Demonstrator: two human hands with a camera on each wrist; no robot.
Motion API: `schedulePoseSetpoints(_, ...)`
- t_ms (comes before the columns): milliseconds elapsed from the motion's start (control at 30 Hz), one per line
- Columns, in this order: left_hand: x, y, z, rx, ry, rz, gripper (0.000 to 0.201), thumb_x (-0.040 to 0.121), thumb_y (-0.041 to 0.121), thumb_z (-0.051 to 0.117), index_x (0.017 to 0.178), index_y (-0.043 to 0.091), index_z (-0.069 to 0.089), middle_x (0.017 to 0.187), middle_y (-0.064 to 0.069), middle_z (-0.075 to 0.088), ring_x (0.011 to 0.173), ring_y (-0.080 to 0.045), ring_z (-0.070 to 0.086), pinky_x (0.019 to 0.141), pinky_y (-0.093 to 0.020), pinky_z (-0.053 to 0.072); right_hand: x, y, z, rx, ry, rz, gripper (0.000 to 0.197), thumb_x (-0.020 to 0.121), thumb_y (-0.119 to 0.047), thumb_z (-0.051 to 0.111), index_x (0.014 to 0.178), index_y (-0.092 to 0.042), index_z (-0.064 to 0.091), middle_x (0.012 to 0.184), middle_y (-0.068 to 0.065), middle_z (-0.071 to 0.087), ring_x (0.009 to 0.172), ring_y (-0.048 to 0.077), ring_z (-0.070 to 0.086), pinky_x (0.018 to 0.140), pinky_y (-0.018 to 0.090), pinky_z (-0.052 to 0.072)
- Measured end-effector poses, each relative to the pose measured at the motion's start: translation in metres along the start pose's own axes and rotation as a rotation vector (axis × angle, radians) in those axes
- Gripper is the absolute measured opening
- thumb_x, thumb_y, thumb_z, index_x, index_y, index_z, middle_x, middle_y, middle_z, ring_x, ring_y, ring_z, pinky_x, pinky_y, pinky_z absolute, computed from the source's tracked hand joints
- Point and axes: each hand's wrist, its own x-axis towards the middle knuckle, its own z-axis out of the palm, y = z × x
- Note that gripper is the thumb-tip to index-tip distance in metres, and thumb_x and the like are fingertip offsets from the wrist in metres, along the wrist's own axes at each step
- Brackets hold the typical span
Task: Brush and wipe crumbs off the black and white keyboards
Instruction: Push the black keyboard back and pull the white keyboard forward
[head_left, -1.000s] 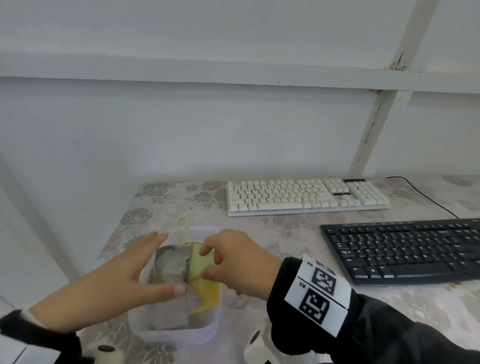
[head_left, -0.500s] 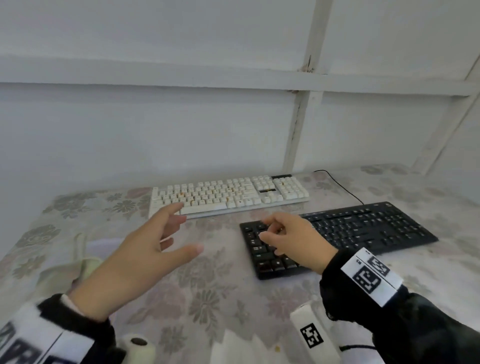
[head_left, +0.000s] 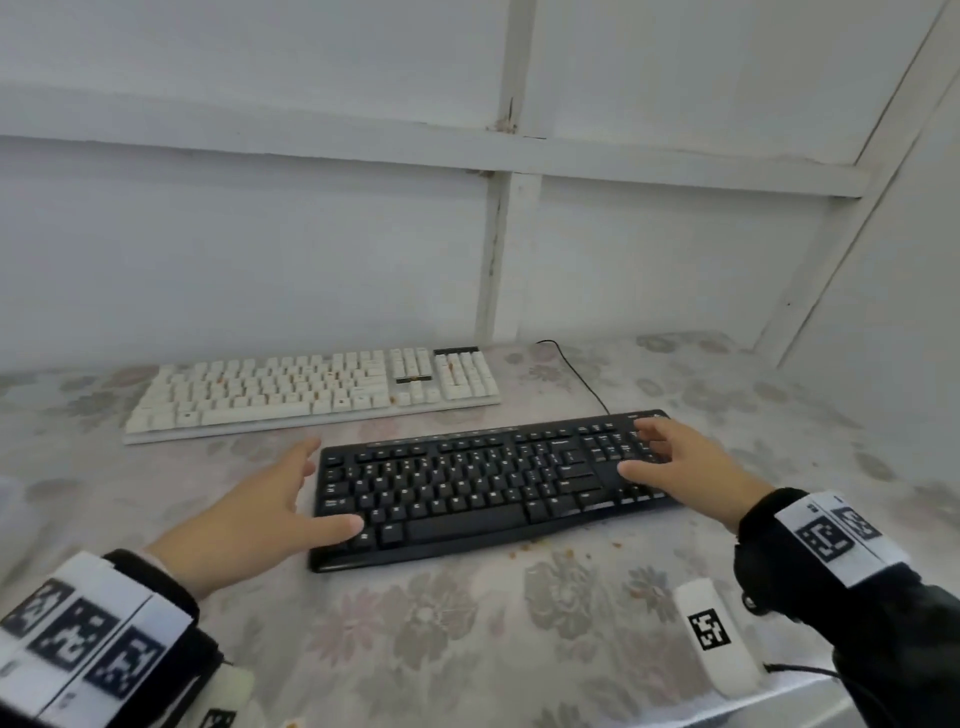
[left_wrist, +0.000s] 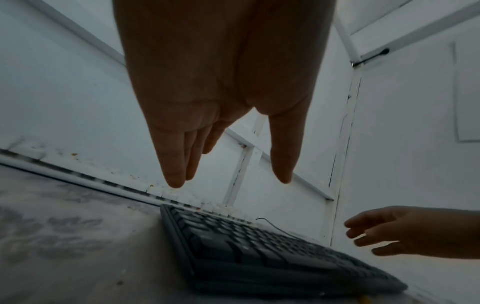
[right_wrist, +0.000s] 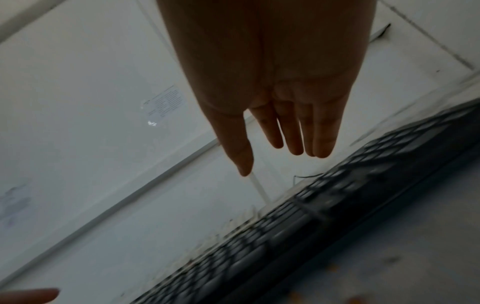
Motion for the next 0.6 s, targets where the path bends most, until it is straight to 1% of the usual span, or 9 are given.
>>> schedulePoseSetpoints(133,0.011,0.012,0.011,0.058,-0.014,-0.055,0.097,0.077,0.032,0.071,0.148,0.026,0.005,0.152,0.003,0.024,0.133,-0.018,0.035,0.104,-0.029,0.032,0.008,0.032,-0.023,-0.064,-0.034,0.039,0.070,0.086,-0.026,0.069,0.144,-0.013,0.033,0.145,0.004,0.041,0.129,0.021,0.044,0.101,0.030,0.038)
schedulePoseSetpoints(200,0.015,0.017,0.016,0.044,-0.022,-0.072,0.090,0.079,0.021,0.072,0.146,0.022,0.012,0.133,0.013,0.041,0.106,-0.006,0.047,0.084,-0.016,0.038,0.011,0.043,-0.029,-0.051,-0.055,0.038,0.054,0.083,-0.019,0.072,0.131,-0.014,0.045,0.120,0.000,0.056,0.103,0.015,0.058,0.083,0.025,0.046)
schedulePoseSetpoints(233,0.017,0.018,0.017,0.037,-0.038,-0.073,0.090,0.076,0.018,0.074,0.144,0.021,0.016,0.118,0.020,0.043,0.094,0.002,0.046,0.076,-0.011,0.037,0.013,0.048,-0.031,-0.045,-0.069,0.029,0.046,0.082,-0.015,0.073,0.121,-0.015,0.050,0.110,-0.002,0.060,0.091,0.009,0.059,0.074,0.019,0.047)
schedulePoseSetpoints(267,0.018,0.015,0.018,0.032,-0.069,-0.072,0.094,0.069,0.021,0.080,0.142,0.022,0.020,0.113,0.022,0.043,0.093,0.004,0.046,0.077,-0.009,0.037,0.016,0.053,-0.033,-0.045,-0.086,0.020,0.043,0.080,-0.013,0.075,0.117,-0.014,0.052,0.107,-0.002,0.063,0.086,0.005,0.059,0.069,0.014,0.046)
schedulePoseSetpoints(300,0.018,0.013,0.018,0.041,-0.099,-0.062,0.108,0.057,0.032,0.087,0.142,0.024,0.022,0.118,0.023,0.044,0.100,0.003,0.048,0.086,-0.014,0.040,0.018,0.057,-0.034,-0.044,-0.103,0.009,0.045,0.078,-0.013,0.076,0.116,-0.014,0.053,0.107,-0.001,0.064,0.086,0.004,0.059,0.067,0.012,0.044)
schedulePoseSetpoints(367,0.021,0.004,0.021,0.080,-0.110,-0.031,0.125,0.031,0.055,0.089,0.137,0.031,0.027,0.129,0.014,0.049,0.114,-0.005,0.050,0.101,-0.031,0.042,0.023,0.063,-0.036,-0.037,-0.142,0.002,0.052,0.074,-0.013,0.079,0.119,-0.017,0.052,0.106,-0.006,0.062,0.090,0.000,0.058,0.067,0.010,0.041)
schedulePoseSetpoints(433,0.025,-0.004,0.023,0.099,-0.124,-0.043,0.119,0.032,0.052,0.088,0.133,0.034,0.029,0.126,0.013,0.051,0.114,-0.007,0.051,0.100,-0.037,0.044,0.029,0.068,-0.036,-0.026,-0.176,0.006,0.060,0.072,-0.013,0.082,0.123,-0.017,0.050,0.109,-0.006,0.061,0.094,0.001,0.058,0.069,0.010,0.041)
schedulePoseSetpoints(500,0.024,-0.001,0.026,0.116,-0.119,-0.038,0.110,0.035,0.048,0.083,0.131,0.034,0.030,0.122,0.013,0.052,0.111,-0.006,0.052,0.098,-0.036,0.045,0.034,0.072,-0.036,-0.023,-0.191,0.012,0.064,0.069,-0.012,0.083,0.124,-0.016,0.050,0.111,-0.004,0.062,0.096,0.005,0.059,0.072,0.013,0.043)
schedulePoseSetpoints(600,0.025,0.000,0.029,0.136,-0.097,-0.069,0.122,0.035,0.052,0.080,0.140,0.027,0.022,0.129,0.010,0.047,0.114,-0.008,0.048,0.099,-0.032,0.042,0.040,0.076,-0.037,-0.013,-0.220,0.017,0.065,0.068,-0.009,0.083,0.123,-0.017,0.051,0.109,-0.004,0.065,0.096,0.007,0.063,0.072,0.014,0.046)
